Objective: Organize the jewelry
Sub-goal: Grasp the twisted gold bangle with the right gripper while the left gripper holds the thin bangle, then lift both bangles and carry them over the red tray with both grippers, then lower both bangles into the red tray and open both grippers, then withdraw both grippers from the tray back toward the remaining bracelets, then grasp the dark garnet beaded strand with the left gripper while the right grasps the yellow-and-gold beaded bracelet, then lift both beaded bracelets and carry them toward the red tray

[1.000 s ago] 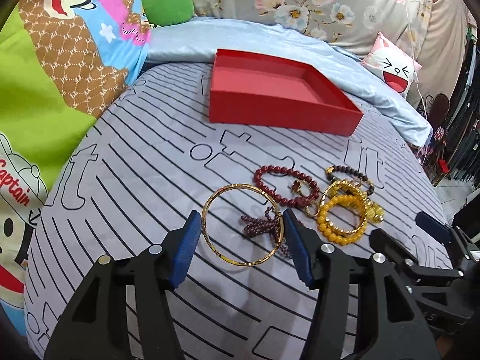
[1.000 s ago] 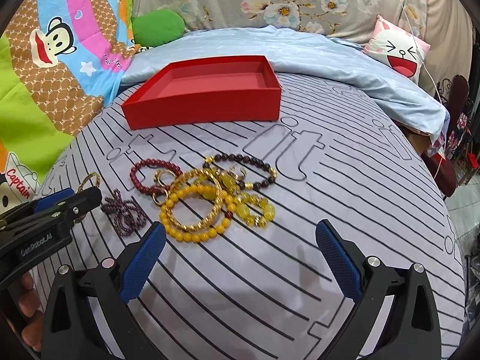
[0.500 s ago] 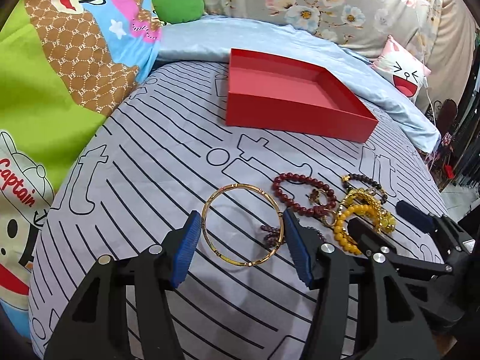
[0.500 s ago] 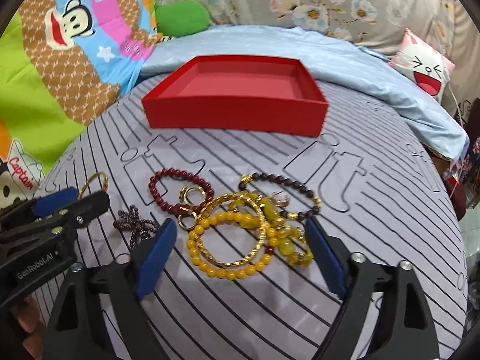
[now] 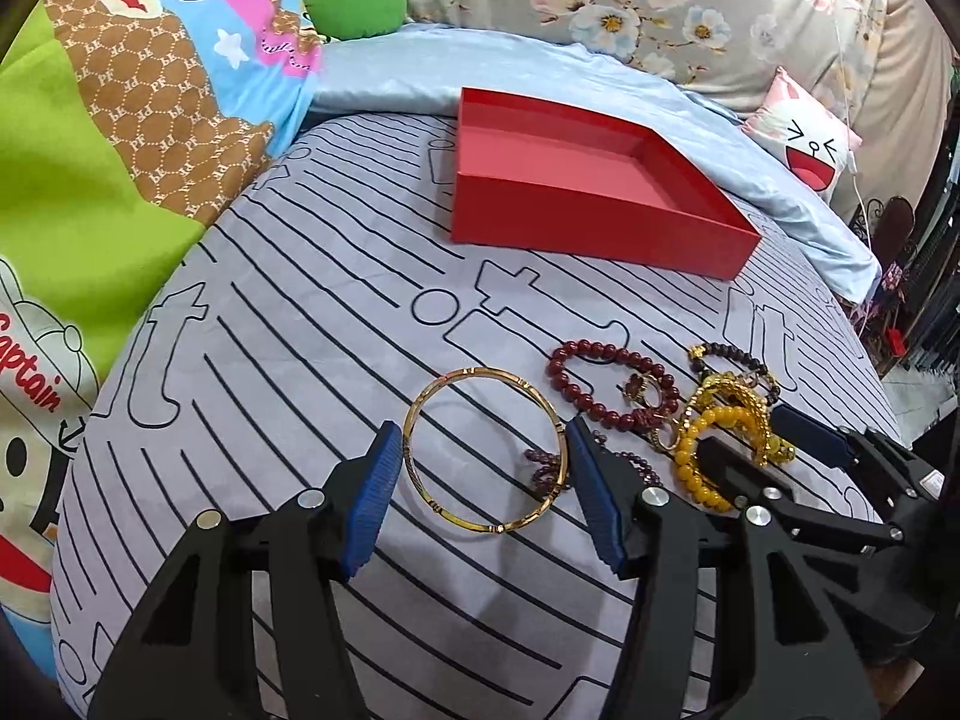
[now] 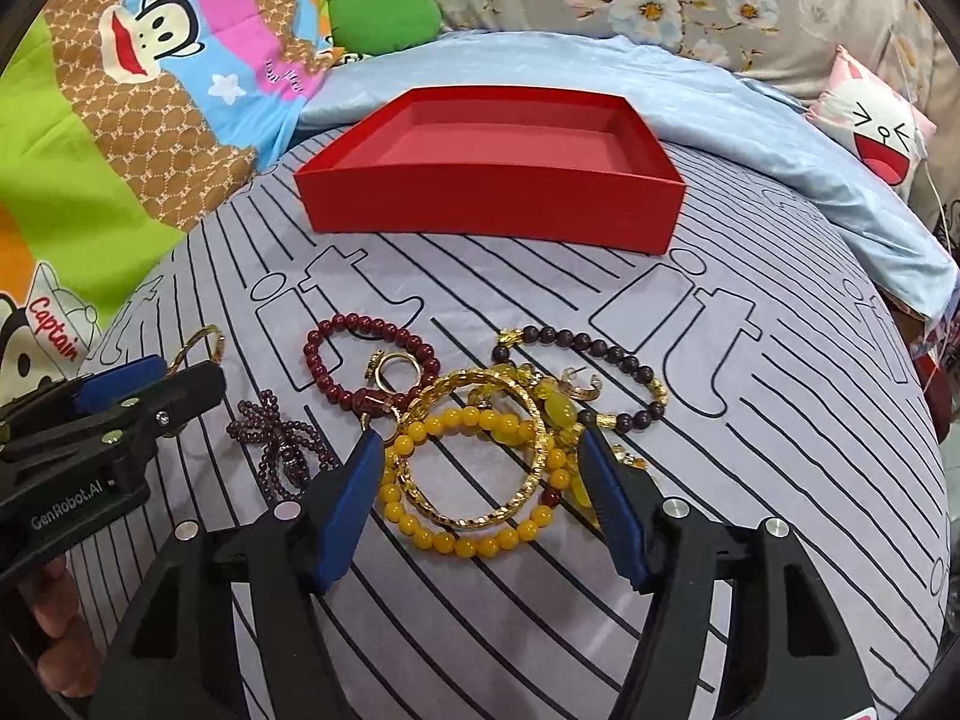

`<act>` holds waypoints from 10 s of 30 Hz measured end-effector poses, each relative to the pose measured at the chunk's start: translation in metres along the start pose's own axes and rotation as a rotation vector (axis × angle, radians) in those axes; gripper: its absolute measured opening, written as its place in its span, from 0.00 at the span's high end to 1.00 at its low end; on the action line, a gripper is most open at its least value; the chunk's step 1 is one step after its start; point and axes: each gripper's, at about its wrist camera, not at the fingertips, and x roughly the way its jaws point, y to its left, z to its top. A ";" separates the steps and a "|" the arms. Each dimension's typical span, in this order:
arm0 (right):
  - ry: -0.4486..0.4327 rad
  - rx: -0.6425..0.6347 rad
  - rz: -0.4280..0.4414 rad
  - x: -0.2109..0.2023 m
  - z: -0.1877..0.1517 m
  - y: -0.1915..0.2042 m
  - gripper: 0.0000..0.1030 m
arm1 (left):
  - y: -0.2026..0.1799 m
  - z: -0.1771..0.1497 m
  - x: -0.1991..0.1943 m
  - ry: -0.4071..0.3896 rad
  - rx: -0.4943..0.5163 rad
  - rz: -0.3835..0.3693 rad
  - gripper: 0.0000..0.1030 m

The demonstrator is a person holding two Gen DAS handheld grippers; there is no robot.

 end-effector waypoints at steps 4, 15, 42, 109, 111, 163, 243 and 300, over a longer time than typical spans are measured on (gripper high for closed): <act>0.006 0.012 0.017 0.003 0.003 -0.001 0.54 | -0.005 -0.001 0.002 0.006 0.011 -0.006 0.48; 0.025 0.085 0.051 0.008 0.002 -0.017 0.92 | -0.010 -0.002 0.005 0.016 0.025 -0.004 0.48; 0.061 0.193 0.045 -0.039 -0.052 -0.047 0.65 | -0.035 -0.016 -0.020 -0.009 0.090 -0.023 0.48; 0.132 0.110 0.091 0.190 0.273 -0.096 0.46 | -0.041 0.273 0.211 0.095 0.163 -0.084 0.48; 0.132 0.112 0.074 0.191 0.272 -0.096 0.46 | -0.042 0.273 0.212 0.087 0.163 -0.067 0.47; 0.077 0.161 0.025 -0.031 -0.012 -0.059 0.36 | -0.019 0.006 0.001 0.080 0.060 0.042 0.33; 0.099 0.086 0.095 0.002 0.005 -0.042 0.91 | -0.028 -0.001 0.019 0.139 0.071 -0.030 0.94; 0.007 0.137 0.167 -0.052 0.034 -0.043 0.91 | -0.024 -0.009 0.016 0.188 0.024 -0.124 0.94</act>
